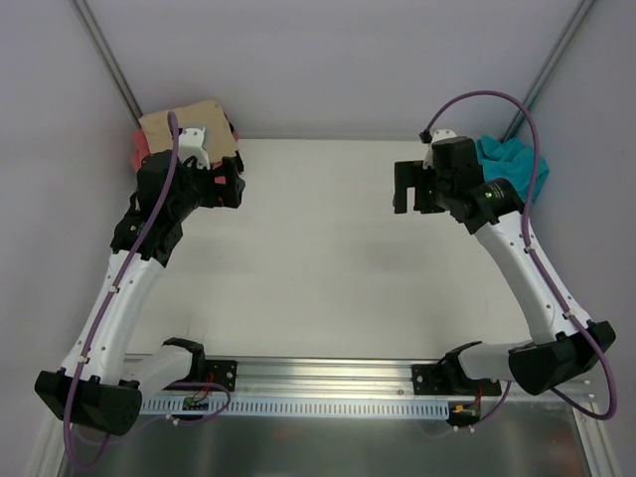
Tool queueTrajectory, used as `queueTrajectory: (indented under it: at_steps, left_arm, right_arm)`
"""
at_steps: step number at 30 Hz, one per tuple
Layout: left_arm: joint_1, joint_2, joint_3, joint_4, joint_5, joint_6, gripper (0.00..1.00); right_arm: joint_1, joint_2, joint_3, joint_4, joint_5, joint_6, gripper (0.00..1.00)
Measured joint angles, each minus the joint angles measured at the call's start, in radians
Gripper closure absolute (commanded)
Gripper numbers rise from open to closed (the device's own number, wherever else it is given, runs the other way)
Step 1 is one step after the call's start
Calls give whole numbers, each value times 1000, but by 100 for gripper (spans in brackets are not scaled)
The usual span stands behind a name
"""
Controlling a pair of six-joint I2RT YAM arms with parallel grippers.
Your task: Fold and stack the t-shirts
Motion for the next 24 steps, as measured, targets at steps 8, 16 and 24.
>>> queueTrajectory:
  at_steps: [8,16,24]
  left_arm:
    - [0,18,0,23,0,0,1]
    - [0,39,0,31,0,0,1]
    - [1,119,38,36,-87,148,1]
  right_arm:
    - [0,7,0,18,-8,0,1]
    - [0,8,0,18,-8,0,1]
    - [0,9,0,18,-14,0,1]
